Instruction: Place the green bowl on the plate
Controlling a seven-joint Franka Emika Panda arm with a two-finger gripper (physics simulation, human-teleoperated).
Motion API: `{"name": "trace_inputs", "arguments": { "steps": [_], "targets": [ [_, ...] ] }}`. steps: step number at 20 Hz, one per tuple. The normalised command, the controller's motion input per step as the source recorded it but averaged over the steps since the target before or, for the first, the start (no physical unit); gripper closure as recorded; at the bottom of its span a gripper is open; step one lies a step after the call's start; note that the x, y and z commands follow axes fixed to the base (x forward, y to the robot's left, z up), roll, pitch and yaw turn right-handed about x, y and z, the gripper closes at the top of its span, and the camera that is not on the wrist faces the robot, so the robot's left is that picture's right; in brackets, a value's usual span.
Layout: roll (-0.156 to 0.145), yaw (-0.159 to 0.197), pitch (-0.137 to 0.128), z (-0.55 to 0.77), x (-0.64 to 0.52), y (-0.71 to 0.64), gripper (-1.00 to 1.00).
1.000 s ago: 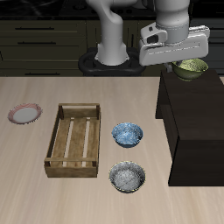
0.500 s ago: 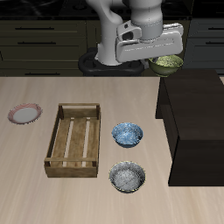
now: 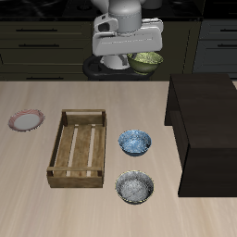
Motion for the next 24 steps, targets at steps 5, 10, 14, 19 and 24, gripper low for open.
{"name": "trace_inputs", "arguments": {
  "steps": [5, 10, 14, 19, 24],
  "targets": [
    [-0.078, 0.036, 0.012, -0.18, -0.08, -0.68, 1.0],
    [-0.01, -0.01, 0.026, -0.12, -0.14, -0.5, 1.0],
    [-0.048, -0.045, -0.006, -0.01, -0.16, -0.82, 1.0],
    [-0.029, -0.06, 0.017, 0.0, -0.08, -0.69, 1.0],
    [-0.042, -0.059, 0.0, -0.08, -0.08, -0.75, 1.0]
  ]
}}
